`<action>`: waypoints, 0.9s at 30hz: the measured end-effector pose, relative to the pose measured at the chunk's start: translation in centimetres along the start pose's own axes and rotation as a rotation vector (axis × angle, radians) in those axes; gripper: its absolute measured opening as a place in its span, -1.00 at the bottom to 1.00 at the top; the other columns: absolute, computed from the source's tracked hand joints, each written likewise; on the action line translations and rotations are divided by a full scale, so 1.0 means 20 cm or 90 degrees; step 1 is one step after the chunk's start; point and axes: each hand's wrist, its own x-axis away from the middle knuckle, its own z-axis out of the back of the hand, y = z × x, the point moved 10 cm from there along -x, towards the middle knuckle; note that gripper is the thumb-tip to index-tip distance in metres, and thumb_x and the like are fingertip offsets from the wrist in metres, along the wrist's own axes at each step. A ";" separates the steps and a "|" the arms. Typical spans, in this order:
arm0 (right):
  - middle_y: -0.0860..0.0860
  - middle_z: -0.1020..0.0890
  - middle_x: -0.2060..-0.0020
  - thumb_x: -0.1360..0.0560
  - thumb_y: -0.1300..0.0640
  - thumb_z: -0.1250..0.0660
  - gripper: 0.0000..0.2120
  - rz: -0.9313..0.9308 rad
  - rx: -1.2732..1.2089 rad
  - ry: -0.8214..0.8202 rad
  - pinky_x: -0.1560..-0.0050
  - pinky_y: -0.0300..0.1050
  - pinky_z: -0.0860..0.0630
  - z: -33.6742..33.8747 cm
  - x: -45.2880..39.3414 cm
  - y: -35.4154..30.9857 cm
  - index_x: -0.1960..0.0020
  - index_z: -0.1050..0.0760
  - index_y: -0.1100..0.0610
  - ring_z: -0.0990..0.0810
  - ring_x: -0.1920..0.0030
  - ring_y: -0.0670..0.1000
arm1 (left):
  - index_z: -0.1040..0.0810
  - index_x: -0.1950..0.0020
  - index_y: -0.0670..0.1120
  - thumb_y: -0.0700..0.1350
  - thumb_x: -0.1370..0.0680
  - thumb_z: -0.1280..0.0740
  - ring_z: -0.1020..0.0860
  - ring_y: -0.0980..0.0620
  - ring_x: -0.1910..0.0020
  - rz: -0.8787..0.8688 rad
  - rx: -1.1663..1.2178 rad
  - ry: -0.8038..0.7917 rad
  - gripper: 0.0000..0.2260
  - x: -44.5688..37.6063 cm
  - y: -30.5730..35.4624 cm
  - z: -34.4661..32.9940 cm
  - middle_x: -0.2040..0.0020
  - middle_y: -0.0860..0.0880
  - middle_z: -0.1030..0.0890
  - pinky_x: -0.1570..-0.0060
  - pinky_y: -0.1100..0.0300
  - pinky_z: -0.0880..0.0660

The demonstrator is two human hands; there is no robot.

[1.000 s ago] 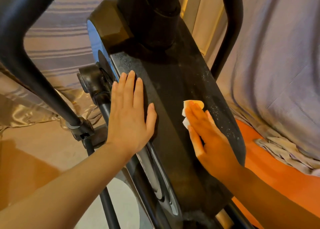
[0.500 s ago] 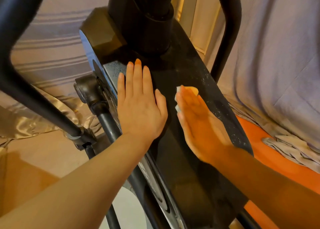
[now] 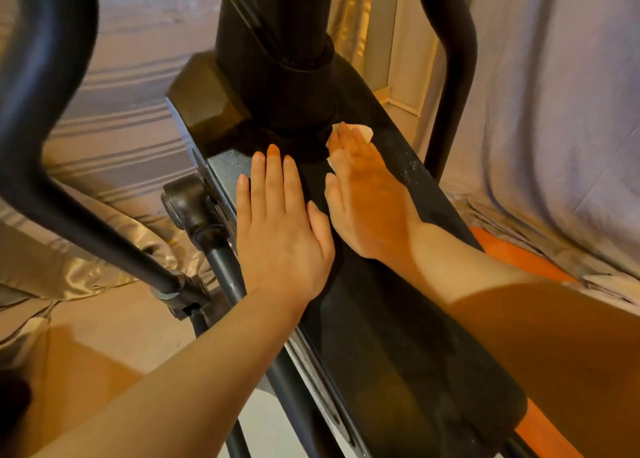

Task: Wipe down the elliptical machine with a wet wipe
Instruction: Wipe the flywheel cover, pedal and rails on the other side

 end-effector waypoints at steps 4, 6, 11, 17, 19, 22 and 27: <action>0.27 -0.31 -0.46 -0.62 0.09 0.02 -0.47 0.018 0.051 0.093 -0.51 -0.17 0.10 0.05 0.22 0.05 -0.52 -0.14 0.32 -0.14 -0.51 0.16 | -0.24 -0.55 -0.25 -0.01 -0.63 0.00 -0.10 -0.15 -0.58 -0.010 -0.012 0.000 -0.46 0.01 0.00 0.00 -0.57 -0.22 -0.21 -0.55 -0.10 -0.02; 0.20 -0.25 -0.48 -0.64 0.06 0.07 -0.46 0.048 0.060 0.096 -0.52 -0.19 0.15 0.05 0.31 0.09 -0.57 0.06 0.21 0.01 -0.54 0.06 | -0.25 -0.55 -0.24 -0.01 -0.63 0.00 -0.10 -0.16 -0.58 -0.014 -0.013 -0.002 -0.47 0.00 0.01 0.00 -0.57 -0.21 -0.21 -0.55 -0.10 -0.02; 0.22 -0.15 -0.52 -0.61 -0.01 0.21 -0.40 0.041 0.127 -0.009 -0.50 0.01 -0.01 0.04 0.22 0.06 -0.53 -0.05 0.32 -0.12 -0.52 0.19 | -0.26 -0.55 -0.22 -0.02 -0.63 0.02 -0.09 -0.15 -0.59 -0.020 -0.012 -0.006 -0.47 0.01 0.01 -0.01 -0.57 -0.19 -0.22 -0.55 -0.10 0.00; 0.21 -0.04 -0.56 -0.57 0.00 0.29 -0.35 -0.036 0.107 -0.044 -0.56 -0.03 0.14 -0.05 -0.14 0.05 -0.56 0.01 0.30 0.07 -0.58 0.12 | -0.27 -0.55 -0.23 -0.02 -0.63 0.03 -0.09 -0.15 -0.59 -0.034 -0.008 -0.008 -0.47 0.01 0.02 -0.02 -0.57 -0.18 -0.23 -0.54 -0.12 -0.02; 0.19 0.00 -0.57 -0.61 0.02 0.23 -0.40 -0.041 0.122 -0.061 -0.55 -0.06 0.17 -0.07 -0.15 0.07 -0.57 0.05 0.29 0.10 -0.58 0.11 | -0.27 -0.55 -0.22 -0.02 -0.63 0.03 -0.08 -0.15 -0.59 -0.036 -0.009 -0.009 -0.47 0.01 0.01 -0.02 -0.57 -0.18 -0.23 -0.55 -0.12 -0.01; 0.29 -0.15 -0.52 -0.58 0.03 0.20 -0.37 -0.039 0.138 -0.012 -0.54 0.05 0.02 -0.04 -0.06 0.08 -0.52 -0.07 0.38 -0.10 -0.54 0.22 | -0.26 -0.55 -0.22 -0.01 -0.63 0.04 -0.07 -0.15 -0.59 -0.033 -0.014 -0.013 -0.46 0.01 0.01 -0.02 -0.57 -0.17 -0.22 -0.55 -0.10 0.02; 0.21 -0.25 -0.50 -0.57 -0.05 0.06 -0.39 -0.138 -0.062 -0.007 -0.53 -0.06 -0.03 0.00 0.40 0.20 -0.53 -0.02 0.24 -0.21 -0.51 0.18 | -0.28 -0.54 -0.23 -0.02 -0.62 0.03 -0.07 -0.19 -0.58 -0.047 -0.015 -0.019 -0.47 0.01 0.03 -0.01 -0.57 -0.18 -0.23 -0.56 -0.07 0.04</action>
